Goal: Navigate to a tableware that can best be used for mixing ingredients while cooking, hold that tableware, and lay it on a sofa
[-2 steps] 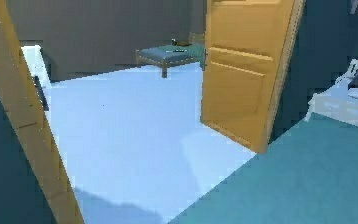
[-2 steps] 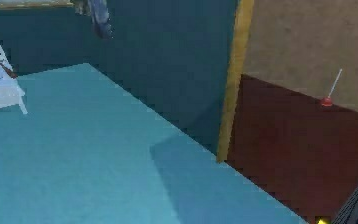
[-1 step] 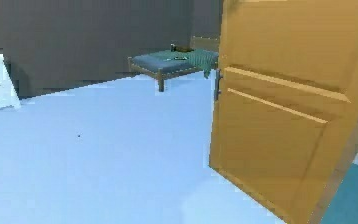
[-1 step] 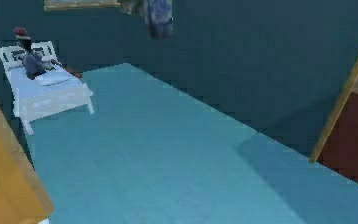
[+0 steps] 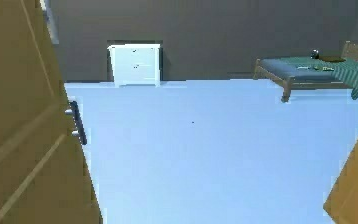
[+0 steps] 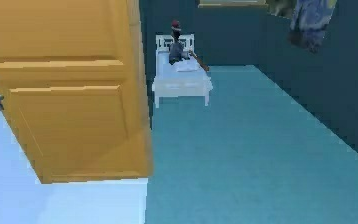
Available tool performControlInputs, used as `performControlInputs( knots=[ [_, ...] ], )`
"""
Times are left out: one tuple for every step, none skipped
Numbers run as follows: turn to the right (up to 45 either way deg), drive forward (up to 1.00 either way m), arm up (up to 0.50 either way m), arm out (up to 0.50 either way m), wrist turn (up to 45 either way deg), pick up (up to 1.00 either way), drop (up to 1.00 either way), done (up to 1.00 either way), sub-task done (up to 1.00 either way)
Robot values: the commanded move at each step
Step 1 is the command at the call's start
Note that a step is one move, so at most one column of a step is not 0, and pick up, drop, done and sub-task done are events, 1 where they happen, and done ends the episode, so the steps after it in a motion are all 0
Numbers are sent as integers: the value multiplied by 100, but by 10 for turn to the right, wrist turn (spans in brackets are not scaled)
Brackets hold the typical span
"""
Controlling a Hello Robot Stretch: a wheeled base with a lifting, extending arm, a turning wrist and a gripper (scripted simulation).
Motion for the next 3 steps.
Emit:
performControlInputs(
  knots=[
    [0,100,0,0,0,0,0,0,0],
    [-150,0,0,0,0,0,0,0,0],
    [0,15,0,0,0,0,0,0,0]
  ],
)
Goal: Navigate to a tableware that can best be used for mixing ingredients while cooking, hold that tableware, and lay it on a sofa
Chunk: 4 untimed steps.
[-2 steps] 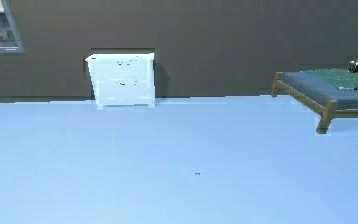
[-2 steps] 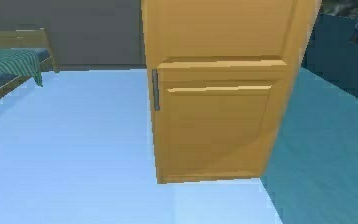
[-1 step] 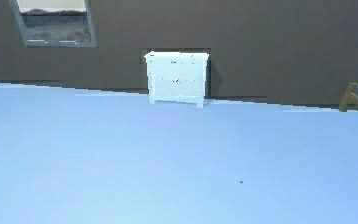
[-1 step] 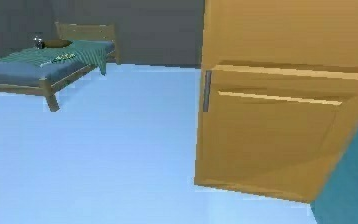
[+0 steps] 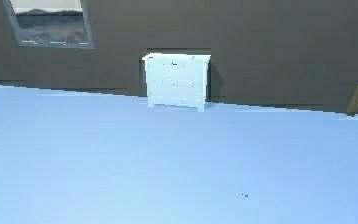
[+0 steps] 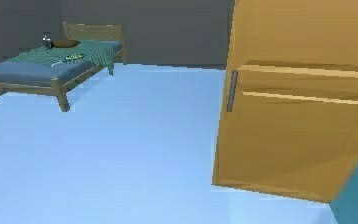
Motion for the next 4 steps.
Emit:
performControlInputs(
  knots=[
    [-300,0,0,0,0,0,0,0,0],
    [0,40,0,0,0,0,0,0,0],
    [-450,0,0,0,0,0,0,0,0],
    [0,55,0,0,0,0,0,0,0]
  ],
)
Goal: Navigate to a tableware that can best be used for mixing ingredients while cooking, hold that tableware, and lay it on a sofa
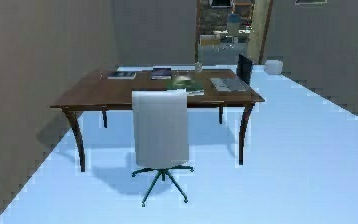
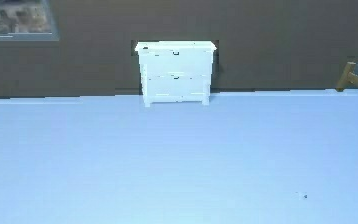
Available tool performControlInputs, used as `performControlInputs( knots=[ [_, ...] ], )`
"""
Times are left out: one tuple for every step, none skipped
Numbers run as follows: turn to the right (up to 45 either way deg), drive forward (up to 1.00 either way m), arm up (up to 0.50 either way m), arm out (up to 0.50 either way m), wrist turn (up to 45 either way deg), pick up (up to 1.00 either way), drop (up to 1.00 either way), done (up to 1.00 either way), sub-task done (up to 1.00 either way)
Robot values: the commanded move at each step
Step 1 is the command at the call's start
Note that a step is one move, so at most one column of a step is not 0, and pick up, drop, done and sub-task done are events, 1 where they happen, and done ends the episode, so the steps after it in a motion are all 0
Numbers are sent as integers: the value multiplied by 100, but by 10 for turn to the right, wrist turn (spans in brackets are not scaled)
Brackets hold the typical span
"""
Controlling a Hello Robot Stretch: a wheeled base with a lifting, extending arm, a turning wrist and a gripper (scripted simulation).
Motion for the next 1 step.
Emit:
performControlInputs(
  knots=[
    [-390,0,0,0,0,0,0,0,0]
  ],
)
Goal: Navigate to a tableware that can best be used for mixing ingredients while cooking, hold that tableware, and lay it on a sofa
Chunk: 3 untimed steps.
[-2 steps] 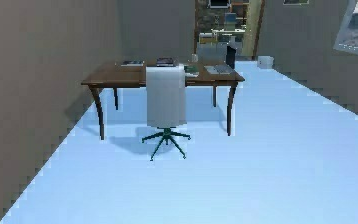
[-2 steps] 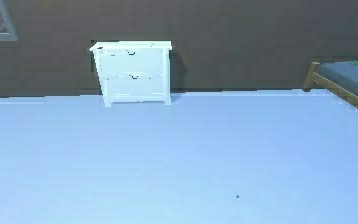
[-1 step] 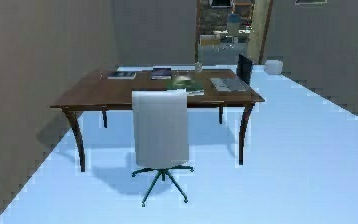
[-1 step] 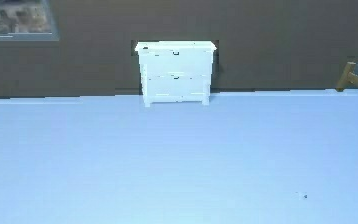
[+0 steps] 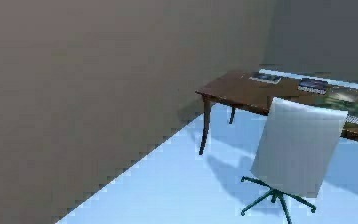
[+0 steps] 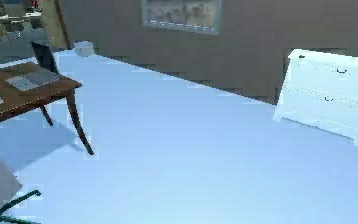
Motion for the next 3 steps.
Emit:
performControlInputs(
  knots=[
    [0,100,0,0,0,0,0,0,0],
    [0,25,0,0,0,0,0,0,0],
    [-90,0,0,0,0,0,0,0,0]
  ],
)
